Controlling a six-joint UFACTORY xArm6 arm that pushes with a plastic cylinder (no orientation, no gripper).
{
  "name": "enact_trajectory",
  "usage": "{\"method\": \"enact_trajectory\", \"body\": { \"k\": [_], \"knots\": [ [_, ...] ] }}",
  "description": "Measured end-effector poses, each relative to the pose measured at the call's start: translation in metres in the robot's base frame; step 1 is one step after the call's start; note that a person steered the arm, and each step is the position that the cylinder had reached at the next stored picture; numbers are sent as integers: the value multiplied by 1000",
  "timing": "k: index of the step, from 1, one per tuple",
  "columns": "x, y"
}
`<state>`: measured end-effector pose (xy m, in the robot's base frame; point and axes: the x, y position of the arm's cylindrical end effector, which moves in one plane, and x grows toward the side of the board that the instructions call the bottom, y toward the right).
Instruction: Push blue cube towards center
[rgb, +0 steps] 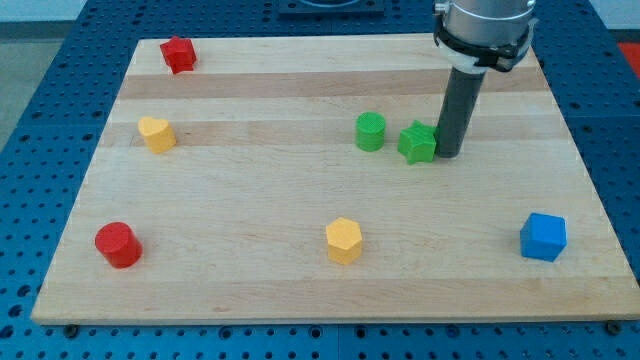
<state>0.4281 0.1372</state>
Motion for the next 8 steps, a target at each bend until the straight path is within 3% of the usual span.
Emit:
{"method": "enact_trajectory", "body": {
  "k": [4,5,6,8],
  "knots": [
    [91,125],
    [128,127],
    [138,115],
    [126,67]
  ]
}}
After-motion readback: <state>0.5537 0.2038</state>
